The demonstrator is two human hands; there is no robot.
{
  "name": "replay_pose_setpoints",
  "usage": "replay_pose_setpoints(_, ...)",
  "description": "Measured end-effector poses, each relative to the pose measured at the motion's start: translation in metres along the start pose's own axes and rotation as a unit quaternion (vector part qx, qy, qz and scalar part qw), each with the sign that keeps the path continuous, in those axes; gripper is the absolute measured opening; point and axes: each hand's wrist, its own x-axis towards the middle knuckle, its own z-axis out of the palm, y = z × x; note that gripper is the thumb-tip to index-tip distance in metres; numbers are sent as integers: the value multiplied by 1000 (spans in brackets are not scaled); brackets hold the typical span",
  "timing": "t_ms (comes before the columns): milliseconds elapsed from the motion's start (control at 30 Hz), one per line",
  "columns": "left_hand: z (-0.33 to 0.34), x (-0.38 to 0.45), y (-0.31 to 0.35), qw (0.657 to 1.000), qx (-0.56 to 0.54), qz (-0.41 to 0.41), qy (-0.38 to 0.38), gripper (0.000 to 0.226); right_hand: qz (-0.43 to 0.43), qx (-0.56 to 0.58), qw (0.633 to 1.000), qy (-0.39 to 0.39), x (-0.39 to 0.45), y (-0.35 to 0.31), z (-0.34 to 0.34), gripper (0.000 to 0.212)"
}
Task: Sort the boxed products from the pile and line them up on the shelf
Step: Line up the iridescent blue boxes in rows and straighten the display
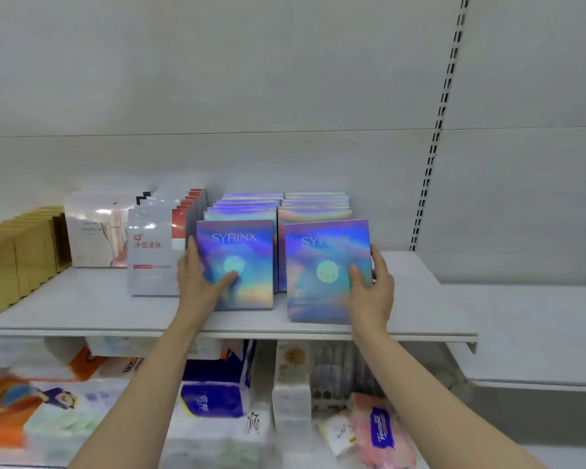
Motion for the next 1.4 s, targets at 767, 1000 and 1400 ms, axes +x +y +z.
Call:
replay_pose_setpoints(767, 21, 8, -7, 858, 398, 321, -43, 108, -482, -452, 739, -132, 24, 30, 35, 101)
replay_pose_setpoints(1000, 37, -2, 31, 847, 354, 396, 38, 77, -479, -415, 769, -86, 21, 26, 10, 79)
replay_pose_setpoints(1400, 171, -57, 152, 823, 253, 507, -31, 41, -456, -401, 794, 27, 65, 26, -149, 49)
